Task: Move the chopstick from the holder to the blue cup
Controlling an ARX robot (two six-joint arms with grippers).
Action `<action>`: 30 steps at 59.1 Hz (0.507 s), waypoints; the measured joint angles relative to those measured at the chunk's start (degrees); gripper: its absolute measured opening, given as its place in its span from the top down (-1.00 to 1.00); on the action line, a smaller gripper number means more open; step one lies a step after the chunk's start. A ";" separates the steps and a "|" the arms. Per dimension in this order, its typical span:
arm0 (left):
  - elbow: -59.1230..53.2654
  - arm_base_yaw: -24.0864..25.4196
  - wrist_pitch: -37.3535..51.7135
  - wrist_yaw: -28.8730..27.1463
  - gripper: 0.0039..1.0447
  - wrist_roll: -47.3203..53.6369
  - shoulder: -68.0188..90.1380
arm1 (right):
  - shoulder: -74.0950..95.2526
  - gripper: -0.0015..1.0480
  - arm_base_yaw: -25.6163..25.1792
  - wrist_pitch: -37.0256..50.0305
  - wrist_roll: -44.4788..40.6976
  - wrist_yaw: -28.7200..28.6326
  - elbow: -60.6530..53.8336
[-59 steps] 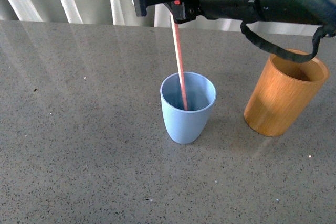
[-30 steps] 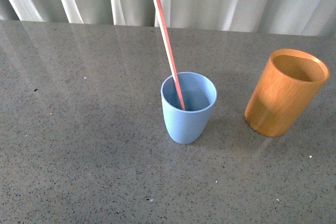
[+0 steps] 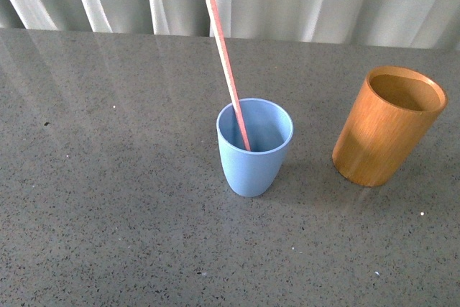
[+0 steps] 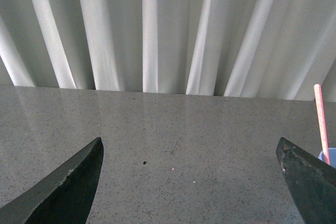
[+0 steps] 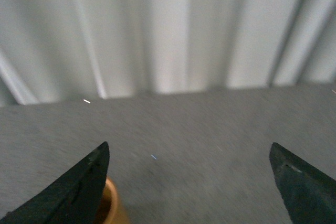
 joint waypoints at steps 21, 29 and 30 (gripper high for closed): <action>0.00 0.00 0.00 -0.04 -0.87 0.00 -0.02 | -11.50 0.79 -1.01 10.93 -2.14 -6.47 -13.57; 0.00 0.00 0.00 -0.02 -0.87 0.00 -0.02 | -16.28 0.98 -1.01 8.46 -2.32 -6.43 -16.02; 0.00 0.00 0.00 -0.02 -0.87 0.00 -0.02 | -16.92 0.98 -1.01 8.09 -2.32 -6.43 -16.31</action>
